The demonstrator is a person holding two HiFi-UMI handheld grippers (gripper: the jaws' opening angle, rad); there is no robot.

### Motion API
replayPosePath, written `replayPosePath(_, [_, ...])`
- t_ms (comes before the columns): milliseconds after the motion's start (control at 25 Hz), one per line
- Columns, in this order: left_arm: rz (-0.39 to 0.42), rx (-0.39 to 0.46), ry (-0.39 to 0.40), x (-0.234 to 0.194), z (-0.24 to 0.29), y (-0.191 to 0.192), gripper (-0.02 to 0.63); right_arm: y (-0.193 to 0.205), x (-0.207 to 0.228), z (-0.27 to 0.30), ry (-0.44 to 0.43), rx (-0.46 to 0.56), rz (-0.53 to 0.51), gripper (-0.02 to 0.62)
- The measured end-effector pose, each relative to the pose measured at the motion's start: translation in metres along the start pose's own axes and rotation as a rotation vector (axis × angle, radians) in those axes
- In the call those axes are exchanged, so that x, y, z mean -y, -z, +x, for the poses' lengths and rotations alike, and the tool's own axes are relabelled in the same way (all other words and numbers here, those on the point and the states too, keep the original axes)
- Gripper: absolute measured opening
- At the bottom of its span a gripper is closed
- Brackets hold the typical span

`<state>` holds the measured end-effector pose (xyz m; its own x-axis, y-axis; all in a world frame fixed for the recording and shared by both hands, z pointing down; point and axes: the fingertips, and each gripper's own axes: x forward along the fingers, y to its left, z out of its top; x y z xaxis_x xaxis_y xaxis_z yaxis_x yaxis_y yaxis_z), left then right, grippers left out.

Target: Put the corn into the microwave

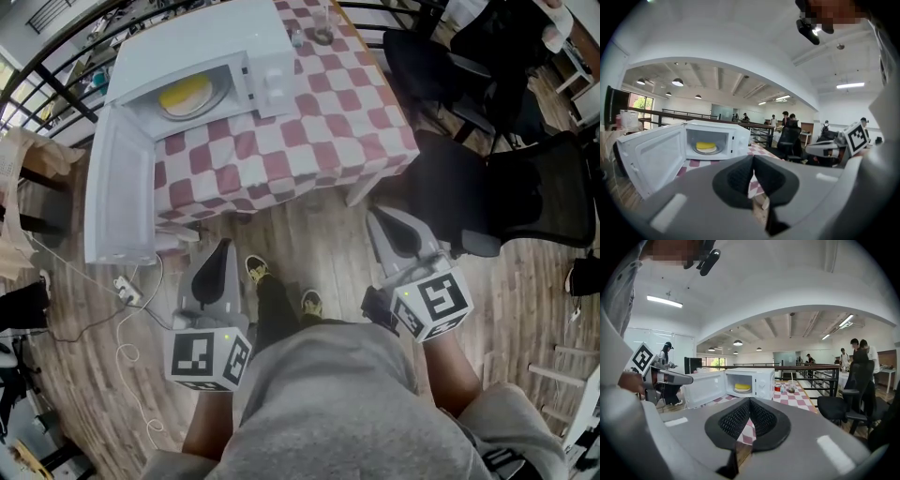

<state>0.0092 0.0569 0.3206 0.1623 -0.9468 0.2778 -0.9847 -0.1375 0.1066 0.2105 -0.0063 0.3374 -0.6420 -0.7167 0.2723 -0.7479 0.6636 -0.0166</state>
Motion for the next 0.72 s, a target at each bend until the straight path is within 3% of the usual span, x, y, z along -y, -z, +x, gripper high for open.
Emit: replayPosePath(720, [0.016, 0.034, -0.027, 0.014, -0.024, -0.005, 0.009, 0.001, -0.004, -0.012, -0.025, 0.029, -0.026, -0.002])
